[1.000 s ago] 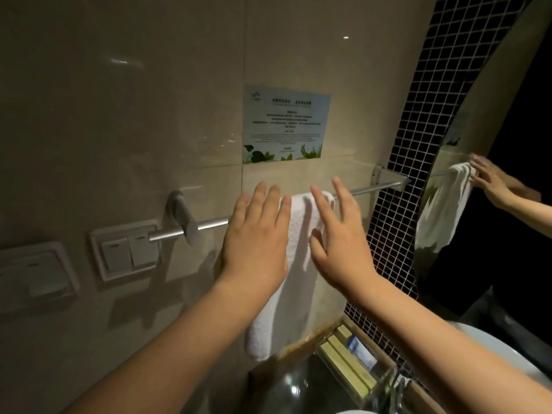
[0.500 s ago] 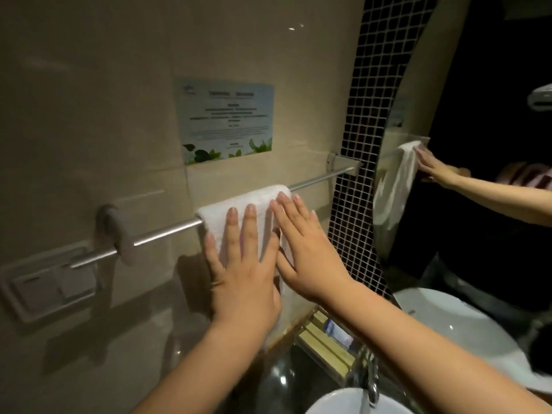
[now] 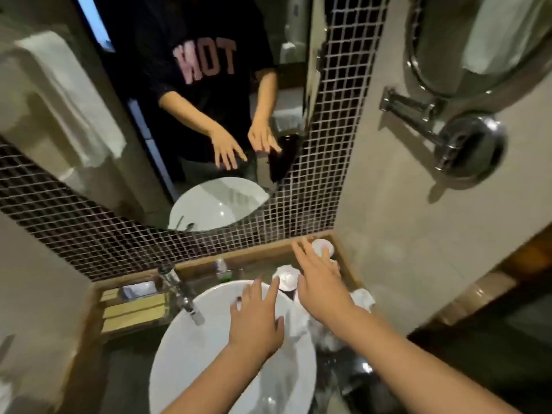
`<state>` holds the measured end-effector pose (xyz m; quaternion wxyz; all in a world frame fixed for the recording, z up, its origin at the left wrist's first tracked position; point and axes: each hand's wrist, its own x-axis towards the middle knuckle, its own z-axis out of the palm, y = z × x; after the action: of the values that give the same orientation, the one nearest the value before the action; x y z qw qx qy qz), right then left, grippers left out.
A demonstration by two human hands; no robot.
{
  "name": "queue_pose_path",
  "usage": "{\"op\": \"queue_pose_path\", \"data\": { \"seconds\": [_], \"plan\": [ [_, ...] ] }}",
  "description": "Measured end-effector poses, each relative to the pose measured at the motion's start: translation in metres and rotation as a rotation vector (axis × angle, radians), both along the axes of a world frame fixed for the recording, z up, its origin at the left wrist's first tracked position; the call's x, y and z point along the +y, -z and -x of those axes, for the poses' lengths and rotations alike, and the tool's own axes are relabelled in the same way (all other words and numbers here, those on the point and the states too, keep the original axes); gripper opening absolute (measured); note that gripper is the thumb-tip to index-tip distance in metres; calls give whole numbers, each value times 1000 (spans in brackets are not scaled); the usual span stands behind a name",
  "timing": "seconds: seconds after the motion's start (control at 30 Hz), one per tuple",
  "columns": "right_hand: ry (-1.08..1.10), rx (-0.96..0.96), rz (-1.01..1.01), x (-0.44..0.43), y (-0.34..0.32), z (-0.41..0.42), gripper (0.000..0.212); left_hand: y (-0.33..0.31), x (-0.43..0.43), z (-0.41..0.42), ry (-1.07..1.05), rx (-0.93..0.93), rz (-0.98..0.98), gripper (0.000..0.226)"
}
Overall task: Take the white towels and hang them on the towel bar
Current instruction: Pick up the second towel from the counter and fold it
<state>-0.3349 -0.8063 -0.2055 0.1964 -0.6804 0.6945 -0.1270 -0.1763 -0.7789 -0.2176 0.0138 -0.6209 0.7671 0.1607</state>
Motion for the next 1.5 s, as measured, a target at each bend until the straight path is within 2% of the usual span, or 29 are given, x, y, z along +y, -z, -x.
{"op": "queue_pose_path", "data": {
  "seconds": [0.13, 0.23, 0.3, 0.4, 0.47, 0.57, 0.67, 0.73, 0.8, 0.87, 0.97, 1.03, 1.1, 1.27, 1.33, 1.4, 1.5],
  "plan": [
    [185, 89, -114, 48, 44, 65, 74, 54, 20, 83, 202, 37, -92, 73],
    [249, 65, -215, 79, 75, 94, 71, 90, 29, 122, 330, 33, -161, 70],
    [256, 42, -196, 91, 96, 105, 70, 110, 31, 137, 383, 56, -166, 65],
    [243, 91, -217, 94, 125, 108, 72, 127, 32, 146, 336, 33, -168, 63],
    [212, 139, -308, 88, 135, 104, 76, 138, 28, 144, 293, -40, -195, 70],
    [173, 133, -342, 77, 149, 97, 79, 153, 16, 126, 223, -124, -216, 82],
    [109, 75, -389, 65, 175, 88, 80, 167, 3, 104, 105, -77, -200, 90],
    [75, 63, -343, 58, 198, 82, 76, 178, -8, 91, 43, -59, -238, 93],
    [75, 31, -338, 50, 213, 75, 75, 188, -18, 79, -9, -66, -324, 85],
    [107, -39, -416, 48, 221, 68, 73, 199, -24, 70, -45, -24, -381, 71],
    [129, -12, -434, 50, 234, 62, 74, 209, -28, 68, -29, 38, -289, 54],
    [147, -8, -460, 50, 235, 62, 74, 207, -27, 71, -12, 72, -252, 47],
    [170, -11, -436, 46, 231, 62, 73, 197, -27, 76, -6, 182, -265, 42],
    [156, -121, -43, 34, 197, 60, 76, 136, -39, 89, 23, 423, -143, 45],
    [144, -207, 58, 20, 164, 58, 81, 100, -46, 91, 33, 486, -57, 48],
    [144, -271, 74, 6, 124, 52, 86, 59, -51, 89, 29, 550, 24, 57],
    [147, -355, 149, -9, 70, 40, 69, -8, -51, 77, 30, 582, 176, 63]
  ]
}}
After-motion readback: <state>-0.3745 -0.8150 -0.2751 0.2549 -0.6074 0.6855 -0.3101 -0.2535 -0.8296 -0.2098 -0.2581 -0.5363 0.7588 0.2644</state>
